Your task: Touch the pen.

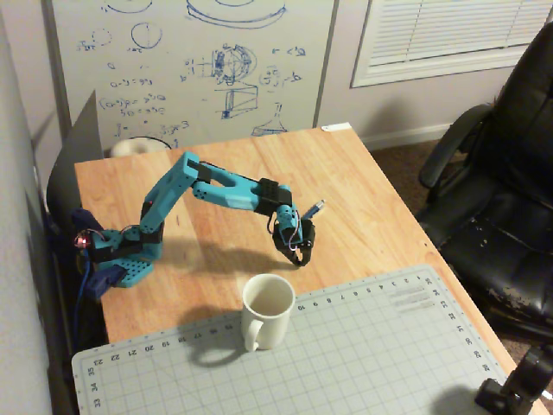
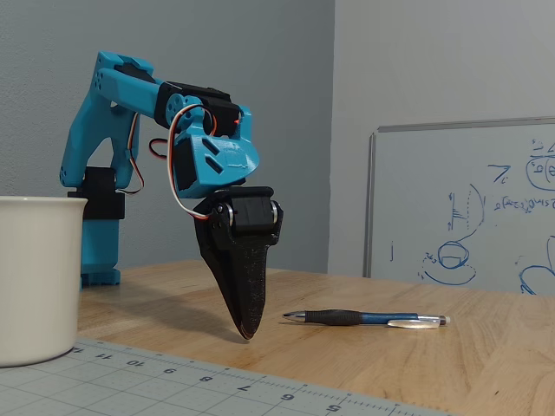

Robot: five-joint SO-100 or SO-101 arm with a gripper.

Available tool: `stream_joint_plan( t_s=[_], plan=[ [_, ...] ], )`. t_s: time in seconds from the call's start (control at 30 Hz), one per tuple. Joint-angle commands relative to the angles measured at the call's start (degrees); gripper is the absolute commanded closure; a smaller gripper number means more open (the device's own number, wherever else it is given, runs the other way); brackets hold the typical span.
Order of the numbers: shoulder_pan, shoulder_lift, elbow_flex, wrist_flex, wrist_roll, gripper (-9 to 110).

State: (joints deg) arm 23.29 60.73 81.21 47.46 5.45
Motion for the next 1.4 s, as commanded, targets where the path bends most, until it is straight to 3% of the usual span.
stream_joint_plan(
  t_s=[0.0,1.37],
  plan=[
    [-26.63,129.11,98.70,18.72,-0.26,101],
    [-26.81,130.17,96.06,17.31,-0.35,101]
  ],
)
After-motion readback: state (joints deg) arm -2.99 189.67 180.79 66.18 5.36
